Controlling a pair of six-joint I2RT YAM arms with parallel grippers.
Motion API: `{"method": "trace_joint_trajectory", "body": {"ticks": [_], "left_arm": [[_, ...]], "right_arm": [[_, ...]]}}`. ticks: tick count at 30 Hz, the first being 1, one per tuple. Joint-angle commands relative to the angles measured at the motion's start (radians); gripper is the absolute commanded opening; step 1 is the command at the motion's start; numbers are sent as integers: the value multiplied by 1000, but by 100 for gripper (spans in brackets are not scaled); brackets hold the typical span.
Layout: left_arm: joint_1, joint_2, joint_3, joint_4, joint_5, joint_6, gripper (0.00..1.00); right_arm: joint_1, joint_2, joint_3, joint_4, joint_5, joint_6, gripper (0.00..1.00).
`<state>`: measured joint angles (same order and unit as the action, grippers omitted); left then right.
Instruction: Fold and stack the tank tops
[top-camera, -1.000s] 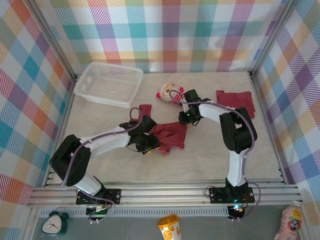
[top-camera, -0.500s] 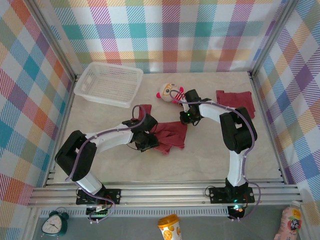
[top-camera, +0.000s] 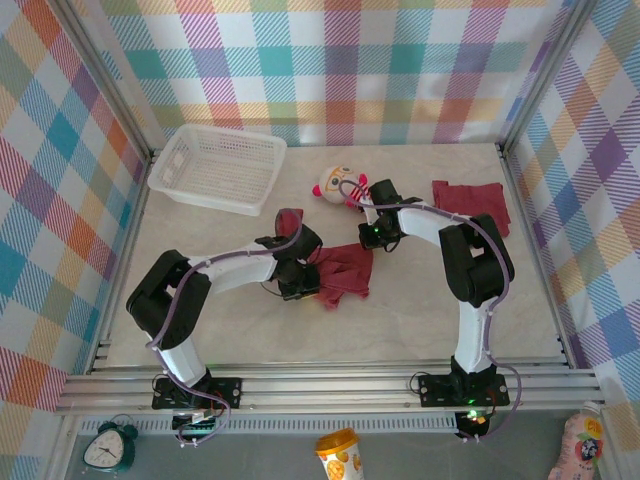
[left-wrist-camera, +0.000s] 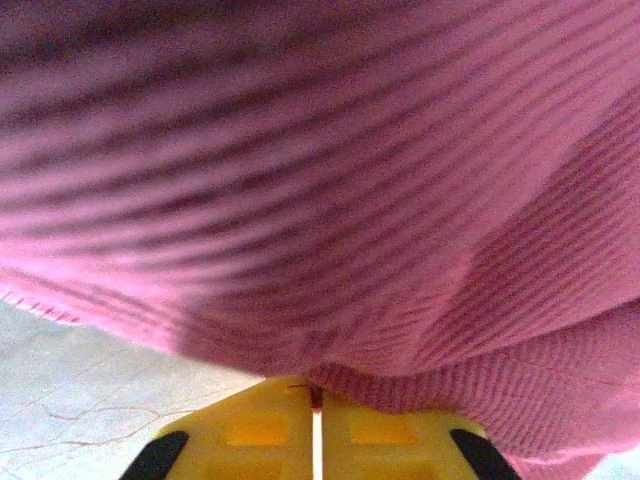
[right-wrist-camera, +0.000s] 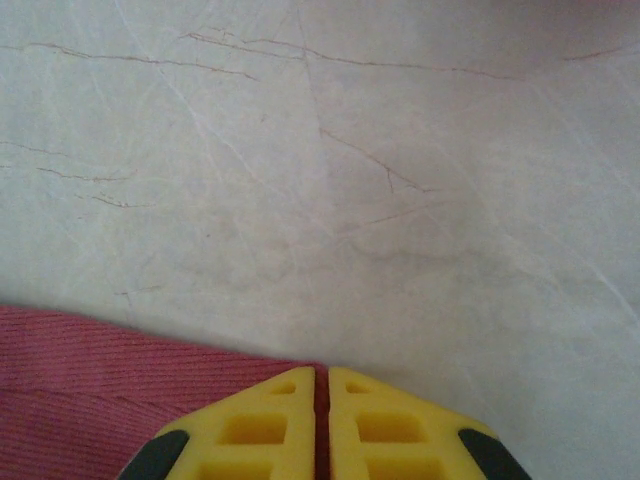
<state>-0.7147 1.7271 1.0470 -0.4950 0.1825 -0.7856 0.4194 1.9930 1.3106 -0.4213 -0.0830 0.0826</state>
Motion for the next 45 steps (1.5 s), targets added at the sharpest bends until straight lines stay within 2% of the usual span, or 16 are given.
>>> {"method": "trace_joint_trajectory", "body": {"ticks": [1, 5, 8, 17, 24, 30, 37, 39, 45], "left_arm": [[10, 1, 35, -38, -2, 25, 0], [9, -11, 82, -135, -22, 54, 0], [9, -54, 138, -282, -85, 87, 0], [14, -215, 438, -765, -390, 165, 0], [28, -202, 839, -1086, -702, 203, 0], [42, -157, 1148, -1123, -791, 371, 0], [50, -53, 1549, -1108, -846, 614, 0], [50, -67, 1575, -1054, -855, 684, 0], [68, -99, 1556, -945, -858, 775, 0]], "right_arm": [[10, 15, -30, -29, -51, 9, 9], [-8, -25, -40, -12, -65, 21, 6], [-32, -91, -60, 19, -76, 32, 4], [-98, -330, -66, 84, -118, 72, 0], [-107, -513, 9, 105, -91, 77, 0], [-114, -602, 159, 120, -80, 55, 0], [-113, -626, 387, 117, -79, 16, 0], [-114, -624, 455, 112, -78, -5, 0], [-114, -578, 577, 95, -79, -46, 0]]}}
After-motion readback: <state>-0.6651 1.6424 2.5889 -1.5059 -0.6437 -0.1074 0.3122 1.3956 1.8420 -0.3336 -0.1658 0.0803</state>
